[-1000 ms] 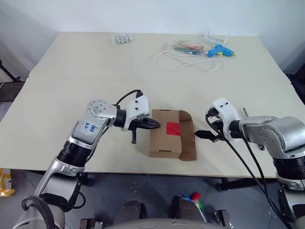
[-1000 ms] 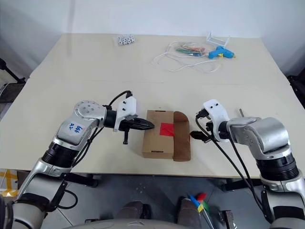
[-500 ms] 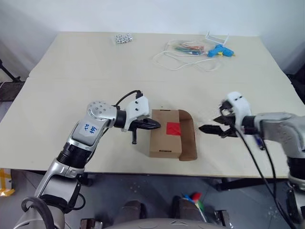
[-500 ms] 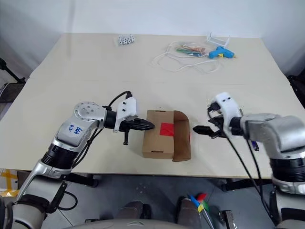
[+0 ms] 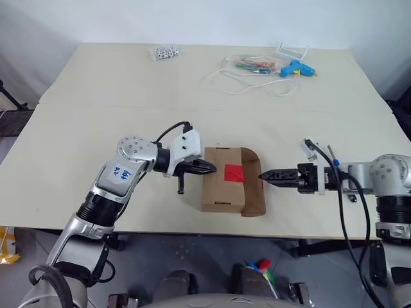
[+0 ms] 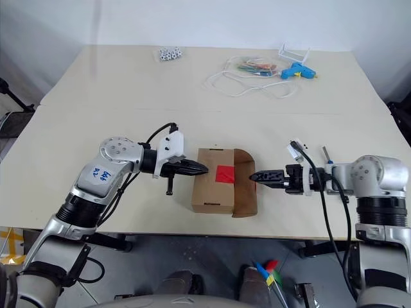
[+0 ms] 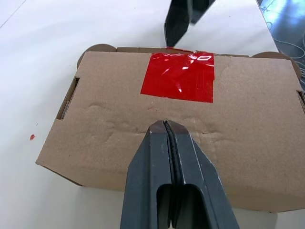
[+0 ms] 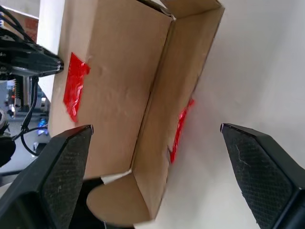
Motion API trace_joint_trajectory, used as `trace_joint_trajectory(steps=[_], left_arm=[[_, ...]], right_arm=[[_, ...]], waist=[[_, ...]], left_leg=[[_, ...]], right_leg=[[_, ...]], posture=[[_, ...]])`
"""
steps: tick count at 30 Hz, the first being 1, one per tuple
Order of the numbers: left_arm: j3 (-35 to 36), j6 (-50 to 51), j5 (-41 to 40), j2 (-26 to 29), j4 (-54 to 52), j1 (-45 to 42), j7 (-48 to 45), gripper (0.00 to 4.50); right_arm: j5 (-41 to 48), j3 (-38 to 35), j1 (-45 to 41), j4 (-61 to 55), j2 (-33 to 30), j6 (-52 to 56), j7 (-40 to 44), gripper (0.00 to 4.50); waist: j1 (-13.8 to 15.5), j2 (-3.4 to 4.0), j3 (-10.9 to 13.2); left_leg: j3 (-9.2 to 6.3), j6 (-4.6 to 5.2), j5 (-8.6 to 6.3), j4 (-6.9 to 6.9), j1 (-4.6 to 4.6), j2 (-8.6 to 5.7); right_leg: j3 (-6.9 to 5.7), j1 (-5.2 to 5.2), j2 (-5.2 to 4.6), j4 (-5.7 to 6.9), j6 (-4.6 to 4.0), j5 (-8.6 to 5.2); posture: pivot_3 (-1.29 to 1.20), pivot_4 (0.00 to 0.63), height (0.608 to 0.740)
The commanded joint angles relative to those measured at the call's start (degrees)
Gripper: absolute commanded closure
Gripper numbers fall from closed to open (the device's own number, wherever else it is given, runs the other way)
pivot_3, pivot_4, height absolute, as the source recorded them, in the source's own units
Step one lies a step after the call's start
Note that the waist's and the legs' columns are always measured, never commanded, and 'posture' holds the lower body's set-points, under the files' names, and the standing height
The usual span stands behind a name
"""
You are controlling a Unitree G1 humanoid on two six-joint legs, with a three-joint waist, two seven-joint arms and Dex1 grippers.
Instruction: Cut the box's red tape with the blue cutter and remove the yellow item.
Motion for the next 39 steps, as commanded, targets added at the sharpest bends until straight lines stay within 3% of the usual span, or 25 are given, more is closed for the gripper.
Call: trace_joint_trajectory(steps=[1, 2, 5, 13, 21, 26, 39], left_arm=[[-3.15, 1.33, 1.86, 0.58, 1.18, 1.68, -1.42, 4.50], [-3.08, 1.41, 1.85, 0.68, 1.08, 1.69, -1.45, 4.50], [-2.88, 1.68, 1.84, 0.97, 0.75, 1.80, -1.37, 4.50], [-2.60, 2.24, 1.76, 1.43, -0.02, 2.50, -1.14, 4.50], [-2.80, 2.31, 1.79, 1.08, 0.09, 2.50, -0.93, 4.50], [-2.74, 2.20, 1.83, 0.88, 0.19, 2.42, -0.71, 4.50], [-3.55, 0.67, 1.91, -2.77, 1.42, 1.89, 0.29, 4.50]], right_arm=[[0.34, 3.20, -0.90, -0.39, 0.80, -0.74, 2.71, 0.02], [0.27, 4.19, -0.95, -0.64, 1.03, -0.89, 3.18, 0.02], [-1.12, 6.85, -1.20, -0.29, 1.24, -1.89, 3.44, 0.63], [-5.22, 9.97, -3.23, 1.41, 2.93, -3.12, 1.16, 3.38], [-6.16, 11.01, -4.51, 0.86, 4.97, -2.01, 0.51, 3.38], [-7.07, 11.56, -3.99, 1.03, 4.81, -2.15, 0.36, 4.47], [-6.22, 7.76, -6.02, -2.52, -0.19, 2.85, -0.93, 4.47]], waist=[[-0.09, 0.01, -0.01], [-0.13, 0.01, -0.01], [-0.14, 0.01, -0.01], [-0.23, 0.01, -0.02], [-0.64, 0.02, -0.03], [-0.65, 0.03, -0.07], [0.35, 0.05, -0.09]], left_leg=[[0.01, 0.00, 0.00, 0.00, 0.00, 0.00], [0.00, 0.00, 0.00, 0.00, 0.01, 0.00], [0.00, -0.01, 0.00, 0.00, 0.02, 0.01], [0.01, -0.01, 0.00, 0.00, 0.04, 0.01], [0.01, -0.03, 0.01, 0.00, 0.06, 0.02], [0.01, -0.03, 0.01, 0.00, 0.08, 0.02], [-0.13, -0.02, 0.01, 0.03, 0.01, -0.08]], right_leg=[[0.00, 0.00, 0.00, 0.00, 0.00, 0.00], [0.00, 0.00, 0.01, 0.00, 0.00, 0.00], [-0.01, 0.01, 0.02, 0.02, 0.00, 0.00], [0.00, 0.01, 0.02, 0.02, 0.00, 0.00], [0.01, 0.02, 0.02, 0.05, 0.00, 0.00], [0.02, 0.02, 0.02, 0.07, 0.00, 0.00], [0.01, 0.04, -0.05, 0.05, 0.00, 0.00]], posture=[[0.00, 0.150, 0.740], [0.00, 0.150, 0.740], [0.00, 0.150, 0.740], [0.00, 0.150, 0.740], [0.00, 0.150, 0.740], [0.00, 0.150, 0.740], [0.00, 0.150, 0.740]])
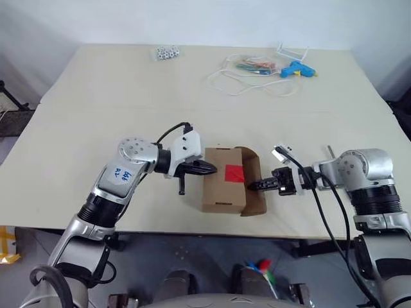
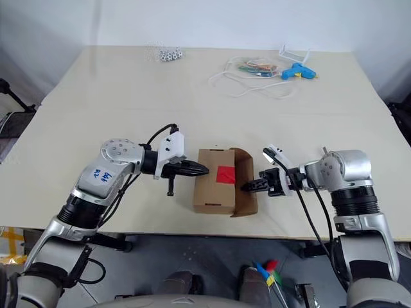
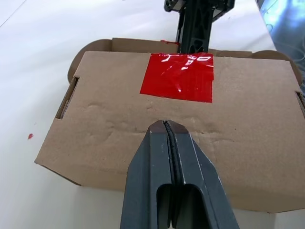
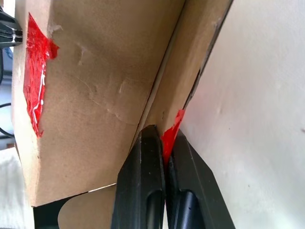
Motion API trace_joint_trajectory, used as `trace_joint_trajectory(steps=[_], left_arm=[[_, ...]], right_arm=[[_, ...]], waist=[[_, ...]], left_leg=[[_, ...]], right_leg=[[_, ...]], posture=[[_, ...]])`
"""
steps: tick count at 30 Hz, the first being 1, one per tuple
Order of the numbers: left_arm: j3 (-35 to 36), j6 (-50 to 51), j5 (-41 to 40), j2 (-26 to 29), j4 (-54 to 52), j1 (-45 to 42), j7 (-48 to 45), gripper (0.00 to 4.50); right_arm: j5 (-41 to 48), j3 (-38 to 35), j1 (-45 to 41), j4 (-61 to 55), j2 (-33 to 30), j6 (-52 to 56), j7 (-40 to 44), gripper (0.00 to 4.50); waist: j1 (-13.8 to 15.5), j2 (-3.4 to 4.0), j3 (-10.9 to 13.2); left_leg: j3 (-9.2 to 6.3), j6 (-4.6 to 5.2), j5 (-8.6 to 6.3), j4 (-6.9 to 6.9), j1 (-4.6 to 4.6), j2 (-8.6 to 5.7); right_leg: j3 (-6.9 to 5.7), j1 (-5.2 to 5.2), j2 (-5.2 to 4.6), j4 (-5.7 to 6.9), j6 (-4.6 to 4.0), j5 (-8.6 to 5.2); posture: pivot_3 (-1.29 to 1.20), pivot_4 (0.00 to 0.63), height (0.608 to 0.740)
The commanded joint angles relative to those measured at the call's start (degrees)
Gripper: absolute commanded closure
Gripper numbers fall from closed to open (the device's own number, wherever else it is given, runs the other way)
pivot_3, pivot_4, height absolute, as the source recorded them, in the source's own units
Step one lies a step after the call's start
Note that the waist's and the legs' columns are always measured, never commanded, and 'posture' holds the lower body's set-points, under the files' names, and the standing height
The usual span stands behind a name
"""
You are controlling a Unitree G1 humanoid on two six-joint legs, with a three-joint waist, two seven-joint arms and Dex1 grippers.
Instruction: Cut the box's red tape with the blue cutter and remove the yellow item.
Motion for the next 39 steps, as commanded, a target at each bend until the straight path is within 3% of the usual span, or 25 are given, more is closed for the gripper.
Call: trace_joint_trajectory(steps=[1, 4, 12, 19, 30, 39], left_arm=[[-4.08, -0.33, 2.00, -2.20, 2.09, 1.09, 0.12, 4.50], [-5.20, -1.91, 2.62, -5.47, 3.71, 0.29, 1.03, 4.50], [-6.77, -10.78, 5.36, -19.51, 14.31, -4.38, 8.25, 4.50], [-5.53, -15.08, 6.17, -25.36, 18.91, -5.73, 11.67, 4.50], [-3.52, -14.90, 5.86, -27.68, 17.26, -3.20, 15.33, 4.50], [-2.57, -11.23, 5.69, -26.03, 11.46, 1.03, 16.62, 4.50]], right_arm=[[0.38, -2.60, -1.57, -1.62, -3.74, 2.49, -1.31, 4.47], [2.94, -3.13, -2.64, -1.67, -7.15, 3.43, -1.17, 4.47], [13.53, 1.99, -5.73, -3.48, -25.43, 3.43, 0.09, 4.47], [20.91, 8.33, -11.68, -4.52, -34.15, 3.43, -0.46, 4.47], [25.21, 21.94, -22.09, -8.99, -38.07, 3.43, -4.68, 4.47], [26.83, 25.01, -24.61, -14.15, -38.75, 3.43, -13.91, 4.47]], waist=[[0.08, 0.00, 0.00], [0.42, 0.02, 0.01], [1.22, 0.02, 0.05], [1.05, 0.04, 0.07], [1.39, 0.08, 0.09], [1.29, 0.08, 0.09]], left_leg=[[-0.03, 0.01, 0.00, 0.01, -0.03, -0.03], [-0.07, 0.07, 0.03, 0.02, -0.11, -0.15], [0.01, 0.15, 0.04, 0.03, -0.27, -0.17], [0.11, 0.13, 0.02, 0.02, -0.31, -0.06], [-0.01, 0.19, -0.04, 0.04, -0.72, -0.16], [-0.06, 0.20, -0.06, 0.14, -0.77, -0.15]], right_leg=[[0.00, 0.00, -0.01, -0.01, 0.00, 0.00], [0.01, -0.01, -0.09, -0.07, 0.01, 0.01], [0.01, -0.06, -0.10, -0.34, 0.16, 0.09], [0.07, -0.19, -0.10, -0.41, 0.12, 0.09], [-0.20, -0.50, -0.38, -0.51, 0.09, 0.11], [-0.27, -0.49, -0.41, -0.49, 0.08, 0.11]], posture=[[0.00, 0.150, 0.740], [0.00, 0.150, 0.740], [0.00, 0.150, 0.740], [0.00, 0.150, 0.740], [0.00, 0.150, 0.740], [0.00, 0.150, 0.740]])
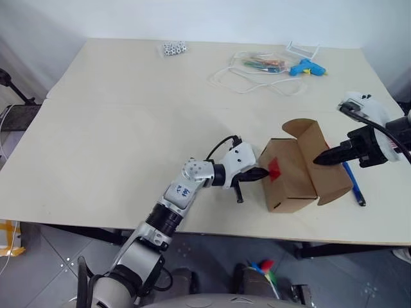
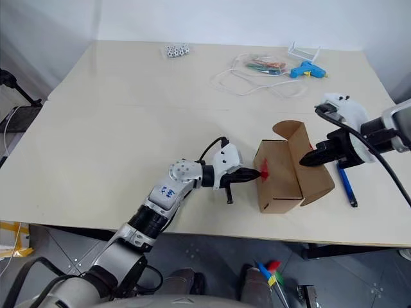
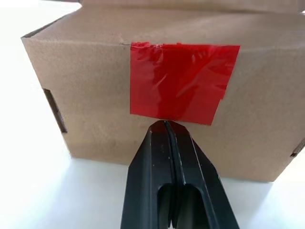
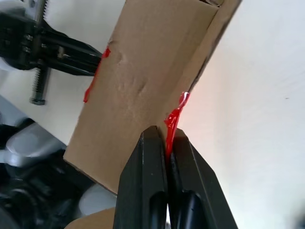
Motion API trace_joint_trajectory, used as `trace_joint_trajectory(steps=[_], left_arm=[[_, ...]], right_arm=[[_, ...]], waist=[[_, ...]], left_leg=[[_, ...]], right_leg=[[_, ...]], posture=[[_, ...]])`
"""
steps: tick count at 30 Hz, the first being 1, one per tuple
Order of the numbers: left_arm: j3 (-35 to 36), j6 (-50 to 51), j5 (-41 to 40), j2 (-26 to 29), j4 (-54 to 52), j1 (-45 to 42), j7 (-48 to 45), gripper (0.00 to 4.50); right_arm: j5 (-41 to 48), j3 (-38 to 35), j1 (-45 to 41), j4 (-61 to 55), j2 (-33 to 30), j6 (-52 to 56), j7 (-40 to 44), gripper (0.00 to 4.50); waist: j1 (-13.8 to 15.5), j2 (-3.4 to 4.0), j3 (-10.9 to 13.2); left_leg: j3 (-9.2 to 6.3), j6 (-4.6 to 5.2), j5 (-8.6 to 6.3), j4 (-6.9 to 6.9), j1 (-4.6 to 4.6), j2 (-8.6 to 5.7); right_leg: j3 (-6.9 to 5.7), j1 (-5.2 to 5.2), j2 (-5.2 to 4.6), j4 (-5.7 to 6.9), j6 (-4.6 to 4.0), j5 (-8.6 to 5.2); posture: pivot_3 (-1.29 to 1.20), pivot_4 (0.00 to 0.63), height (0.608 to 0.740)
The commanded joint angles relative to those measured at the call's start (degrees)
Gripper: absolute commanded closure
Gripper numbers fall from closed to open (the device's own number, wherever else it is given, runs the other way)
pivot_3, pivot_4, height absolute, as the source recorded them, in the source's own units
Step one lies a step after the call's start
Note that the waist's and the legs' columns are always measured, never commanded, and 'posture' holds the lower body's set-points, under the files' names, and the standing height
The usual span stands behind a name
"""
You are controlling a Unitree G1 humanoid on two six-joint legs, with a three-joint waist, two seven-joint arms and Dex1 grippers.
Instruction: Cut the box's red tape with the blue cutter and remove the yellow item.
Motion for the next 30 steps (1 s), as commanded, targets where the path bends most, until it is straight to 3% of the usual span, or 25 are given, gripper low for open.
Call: trace_joint_trajectory(steps=[1, 6, 24, 30], left_arm=[[0.59, 1.00, -0.94, 0.12, -3.84, 0.93, 0.47, 4.50], [0.93, 2.36, -1.24, 1.35, -5.50, 1.87, 0.09, 4.50], [-0.44, 2.32, -0.90, 1.83, -3.04, 3.17, -1.08, 4.50], [-0.18, 2.69, -1.01, 1.68, -2.79, 3.10, -0.95, 4.50]], right_arm=[[2.58, 2.13, -0.14, -2.36, -1.64, 0.24, -3.63, 4.47], [5.01, 2.33, -0.72, -5.00, -3.37, 0.24, -8.05, 4.47], [39.31, 3.97, -5.44, -4.91, -6.83, 0.24, -32.90, 4.47], [48.54, 3.78, -0.53, -5.08, -8.69, -2.94, -41.71, 4.47]], waist=[[0.03, 0.00, 0.00], [0.08, 0.00, 0.00], [0.14, 0.00, 0.00], [0.16, 0.00, 0.00]], left_leg=[[0.00, 0.00, 0.00, 0.00, 0.00, 0.00], [-0.02, 0.03, -0.02, -0.04, -0.05, -0.02], [0.00, 0.06, -0.01, 0.02, -0.27, 0.00], [0.00, 0.09, -0.02, 0.03, -0.28, 0.00]], right_leg=[[0.00, 0.00, 0.00, 0.00, 0.00, 0.00], [-0.04, -0.04, -0.01, -0.01, 0.00, 0.00], [-0.07, -0.18, 0.05, 0.01, 0.00, 0.00], [-0.08, -0.17, 0.04, 0.02, 0.00, 0.00]], posture=[[0.00, 0.150, 0.740], [0.00, 0.150, 0.740], [0.00, 0.150, 0.740], [0.00, 0.150, 0.740]])
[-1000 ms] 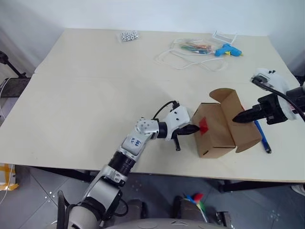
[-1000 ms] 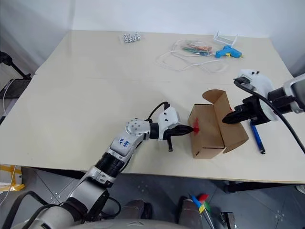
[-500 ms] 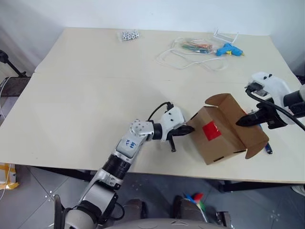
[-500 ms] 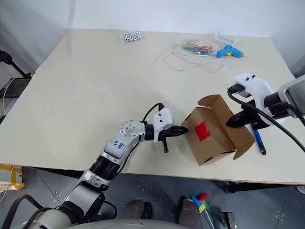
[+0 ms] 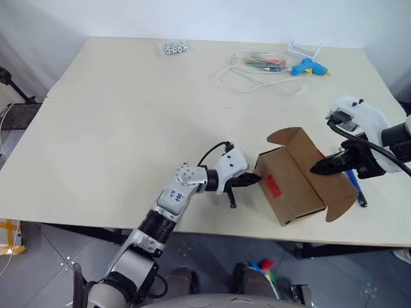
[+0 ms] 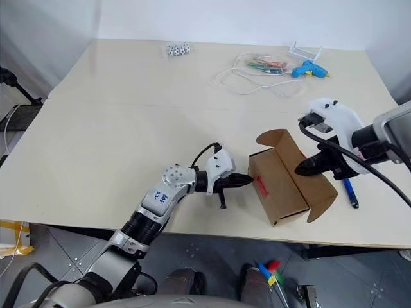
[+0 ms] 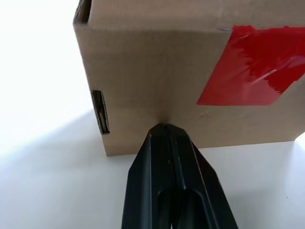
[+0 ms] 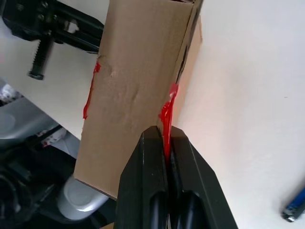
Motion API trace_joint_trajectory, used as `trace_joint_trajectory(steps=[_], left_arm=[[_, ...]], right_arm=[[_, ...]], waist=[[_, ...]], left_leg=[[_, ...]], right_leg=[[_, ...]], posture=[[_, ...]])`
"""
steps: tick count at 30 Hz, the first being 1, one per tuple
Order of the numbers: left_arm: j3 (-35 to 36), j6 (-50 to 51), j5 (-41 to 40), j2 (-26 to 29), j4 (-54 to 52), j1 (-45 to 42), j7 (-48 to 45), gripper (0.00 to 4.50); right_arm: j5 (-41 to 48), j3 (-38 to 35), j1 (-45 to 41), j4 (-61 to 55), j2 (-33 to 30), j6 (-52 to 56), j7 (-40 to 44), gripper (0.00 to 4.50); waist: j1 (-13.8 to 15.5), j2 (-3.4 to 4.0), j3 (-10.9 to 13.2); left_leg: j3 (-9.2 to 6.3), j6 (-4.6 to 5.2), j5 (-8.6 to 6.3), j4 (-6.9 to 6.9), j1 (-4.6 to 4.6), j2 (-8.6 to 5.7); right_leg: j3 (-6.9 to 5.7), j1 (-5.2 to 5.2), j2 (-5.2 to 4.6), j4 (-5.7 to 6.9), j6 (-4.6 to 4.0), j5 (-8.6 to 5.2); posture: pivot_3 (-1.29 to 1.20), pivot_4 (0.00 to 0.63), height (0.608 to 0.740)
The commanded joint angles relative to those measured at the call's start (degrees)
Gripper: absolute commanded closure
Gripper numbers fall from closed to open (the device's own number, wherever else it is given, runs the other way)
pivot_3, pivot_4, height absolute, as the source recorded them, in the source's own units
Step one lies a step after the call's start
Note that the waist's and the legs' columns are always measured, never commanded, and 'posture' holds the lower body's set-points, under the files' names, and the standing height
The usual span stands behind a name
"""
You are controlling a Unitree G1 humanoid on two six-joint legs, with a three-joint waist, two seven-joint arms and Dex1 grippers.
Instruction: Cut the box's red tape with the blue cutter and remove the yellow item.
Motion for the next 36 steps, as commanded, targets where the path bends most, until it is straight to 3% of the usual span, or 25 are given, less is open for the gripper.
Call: trace_joint_trajectory(steps=[1, 16, 23, 29, 36], left_arm=[[-0.10, -0.20, -0.63, -0.43, -0.66, -0.33, -0.37, 4.50], [-0.07, 1.42, -1.90, 4.72, -5.90, -0.79, -7.47, 4.50], [3.54, 8.15, -9.75, 8.03, -14.60, -4.93, -13.73, 4.50], [4.95, 8.83, -13.27, 3.77, -13.62, -11.25, -12.25, 4.50], [-3.60, 3.30, -5.89, -1.67, -3.48, -13.70, -10.33, 4.50]], right_arm=[[4.57, -0.80, 1.32, -0.62, -0.89, -1.11, -2.72, 4.47], [4.57, -4.15, 2.68, -0.42, 0.25, -2.71, -9.36, 4.47], [4.57, -4.37, 2.02, -0.04, 0.93, -2.53, -10.08, 4.47], [4.57, -4.61, 1.79, -0.50, 1.11, -2.65, -10.18, 4.47], [4.57, -5.12, 2.81, -1.55, 0.80, -3.79, -10.00, 4.47]], waist=[[-0.10, 0.00, 0.00], [-0.24, 0.00, 0.00], [-0.30, 0.01, 0.00], [-0.08, 0.01, 0.00], [-0.08, 0.00, 0.00]], left_leg=[[0.01, 0.00, 0.00, 0.00, 0.00, 0.00], [0.10, 0.02, 0.00, 0.18, -0.01, 0.11], [0.10, 0.01, 0.01, 0.21, -0.02, 0.18], [0.07, 0.03, 0.00, 0.32, -0.12, 0.16], [0.17, 0.04, 0.00, 0.32, -0.10, 0.17]], right_leg=[[0.00, 0.00, 0.01, 0.00, 0.00, 0.00], [0.09, 0.00, 0.11, 0.05, -0.04, 0.02], [0.10, 0.00, 0.17, 0.05, -0.08, 0.03], [0.11, 0.02, 0.20, 0.03, -0.07, 0.04], [0.11, 0.02, 0.28, 0.07, -0.06, 0.04]], posture=[[0.00, 0.150, 0.740], [0.00, 0.150, 0.740], [0.00, 0.150, 0.740], [0.00, 0.150, 0.740], [0.00, 0.150, 0.740]])
